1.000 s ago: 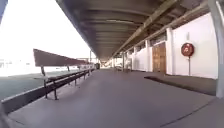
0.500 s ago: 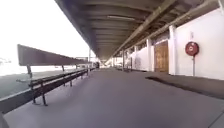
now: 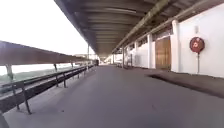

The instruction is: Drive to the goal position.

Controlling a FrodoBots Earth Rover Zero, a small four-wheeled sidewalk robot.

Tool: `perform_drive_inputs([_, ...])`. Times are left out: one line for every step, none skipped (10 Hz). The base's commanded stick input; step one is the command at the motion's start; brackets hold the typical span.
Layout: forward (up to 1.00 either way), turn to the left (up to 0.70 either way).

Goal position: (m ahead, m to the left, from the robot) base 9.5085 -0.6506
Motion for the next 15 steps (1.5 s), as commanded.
perform_drive_inputs([0.7, 0.0])
perform_drive_inputs([0.7, 0.0])
perform_drive_inputs([0.7, 0.0])
perform_drive_inputs([0.7, 0.0])
perform_drive_inputs([0.7, 0.0])
perform_drive_inputs([0.7, 0.0])
perform_drive_inputs([0.7, 0.0])
perform_drive_inputs([0.7, 0.0])
perform_drive_inputs([0.7, 0.0])
perform_drive_inputs([0.7, 0.0])
perform_drive_inputs([0.7, 0.0])
perform_drive_inputs([0.7, 0.0])
perform_drive_inputs([0.7, 0.0])
perform_drive_inputs([0.7, 0.0])
perform_drive_inputs([0.7, 0.0])
